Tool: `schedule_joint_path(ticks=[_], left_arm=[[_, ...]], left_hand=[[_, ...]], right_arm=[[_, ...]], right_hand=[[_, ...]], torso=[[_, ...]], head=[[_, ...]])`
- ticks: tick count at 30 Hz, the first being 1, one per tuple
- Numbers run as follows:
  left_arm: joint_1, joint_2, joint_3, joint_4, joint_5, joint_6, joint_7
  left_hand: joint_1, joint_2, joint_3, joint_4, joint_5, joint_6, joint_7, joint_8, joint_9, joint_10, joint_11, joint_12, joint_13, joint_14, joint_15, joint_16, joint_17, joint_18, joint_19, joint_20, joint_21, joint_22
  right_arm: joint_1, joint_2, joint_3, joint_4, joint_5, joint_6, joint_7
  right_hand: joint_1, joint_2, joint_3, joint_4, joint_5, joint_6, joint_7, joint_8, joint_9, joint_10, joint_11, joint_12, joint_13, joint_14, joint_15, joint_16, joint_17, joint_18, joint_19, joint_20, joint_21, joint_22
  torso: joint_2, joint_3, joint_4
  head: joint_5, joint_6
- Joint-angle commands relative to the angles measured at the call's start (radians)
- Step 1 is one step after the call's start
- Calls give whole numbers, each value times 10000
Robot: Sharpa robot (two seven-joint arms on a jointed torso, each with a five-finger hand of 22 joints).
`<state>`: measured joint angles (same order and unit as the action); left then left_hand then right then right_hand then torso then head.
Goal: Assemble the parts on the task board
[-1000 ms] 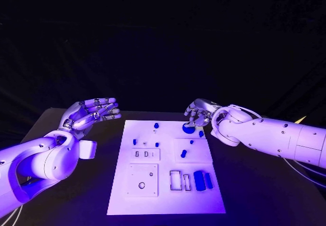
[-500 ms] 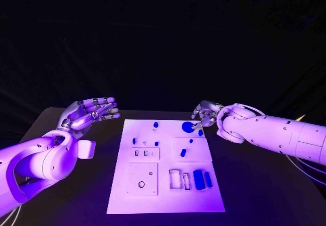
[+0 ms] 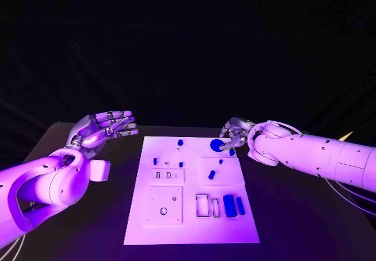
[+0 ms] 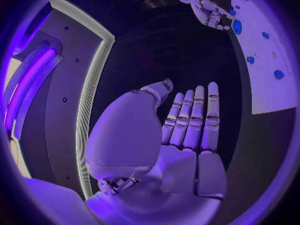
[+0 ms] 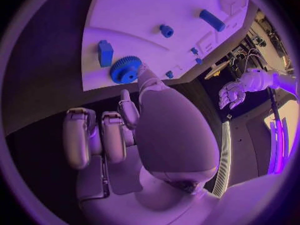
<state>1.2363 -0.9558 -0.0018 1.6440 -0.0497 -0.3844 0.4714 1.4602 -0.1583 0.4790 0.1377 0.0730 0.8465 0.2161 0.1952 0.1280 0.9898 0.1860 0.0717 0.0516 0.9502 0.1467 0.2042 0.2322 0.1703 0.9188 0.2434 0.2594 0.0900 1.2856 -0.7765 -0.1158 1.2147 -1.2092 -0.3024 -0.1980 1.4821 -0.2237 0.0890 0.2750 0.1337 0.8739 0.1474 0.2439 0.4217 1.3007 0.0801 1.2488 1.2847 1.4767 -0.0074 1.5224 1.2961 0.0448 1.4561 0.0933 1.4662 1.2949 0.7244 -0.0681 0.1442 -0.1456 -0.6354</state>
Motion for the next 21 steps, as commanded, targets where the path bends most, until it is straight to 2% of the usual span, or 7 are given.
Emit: schedule_joint_path(ticks=[1,3,9,12,14,21], left_arm=[[14,24,9,9,-3,32,12],[14,28,9,8,-5,37,10],[13,48,9,-6,-8,52,3],[13,50,9,-13,-9,53,0],[13,54,9,-16,-10,53,-1],[13,69,9,-25,-10,53,-7]], left_hand=[[-179,-145,65,-74,-3,-99,117,46,125,-73,28,-78,138,-60,22,-108,148,89,173,-13,182,152],[-179,-145,65,-74,-3,-99,117,46,125,-73,28,-78,138,-60,22,-108,148,89,173,-13,182,152],[-177,-144,69,-90,-2,-104,116,44,125,-80,29,-79,138,-69,24,-117,157,89,163,-10,184,152],[-177,-144,69,-90,-2,-104,116,44,125,-80,29,-79,138,-69,24,-117,157,89,163,-10,184,152],[-177,-144,69,-90,-2,-104,116,44,125,-80,29,-79,138,-69,24,-117,157,89,163,-10,184,152],[-177,-144,69,-90,-2,-104,116,44,125,-80,29,-79,138,-69,24,-117,157,89,163,-10,184,152]], right_arm=[[-31,66,2,-78,31,2,47],[-59,125,2,-154,66,-8,59],[-128,253,2,-361,165,-43,80],[-159,324,1,-466,205,-72,102],[-175,364,1,-514,219,-76,113],[-204,463,-1,-660,306,-19,162]], right_hand=[[39,247,121,113,110,-547,79,212,122,754,-110,253,223,776,17,192,1952,-214,720,37,228,1982],[45,266,145,111,109,-532,77,218,120,785,-112,311,276,780,16,200,1971,-217,725,36,240,1994],[-99,434,295,120,98,-419,68,246,83,1101,-117,843,752,800,15,244,2077,-246,776,37,347,2101],[-95,483,369,98,99,-364,62,249,66,1171,-122,964,861,807,12,258,2113,-254,790,36,377,2131],[-91,507,404,91,99,-351,62,244,56,1207,-122,1026,917,812,11,268,2138,-261,803,36,402,2156],[-83,683,668,66,100,-209,64,214,-11,1345,-124,1275,1147,828,14,299,2218,-279,833,37,468,2223]], torso=[[4,4,-17],[-3,-9,2],[-19,-13,28],[-8,-5,-3],[-5,3,-5],[-11,-6,10]], head=[[20,20],[-2,2],[-58,5],[-40,8],[-21,-3],[-39,-21]])
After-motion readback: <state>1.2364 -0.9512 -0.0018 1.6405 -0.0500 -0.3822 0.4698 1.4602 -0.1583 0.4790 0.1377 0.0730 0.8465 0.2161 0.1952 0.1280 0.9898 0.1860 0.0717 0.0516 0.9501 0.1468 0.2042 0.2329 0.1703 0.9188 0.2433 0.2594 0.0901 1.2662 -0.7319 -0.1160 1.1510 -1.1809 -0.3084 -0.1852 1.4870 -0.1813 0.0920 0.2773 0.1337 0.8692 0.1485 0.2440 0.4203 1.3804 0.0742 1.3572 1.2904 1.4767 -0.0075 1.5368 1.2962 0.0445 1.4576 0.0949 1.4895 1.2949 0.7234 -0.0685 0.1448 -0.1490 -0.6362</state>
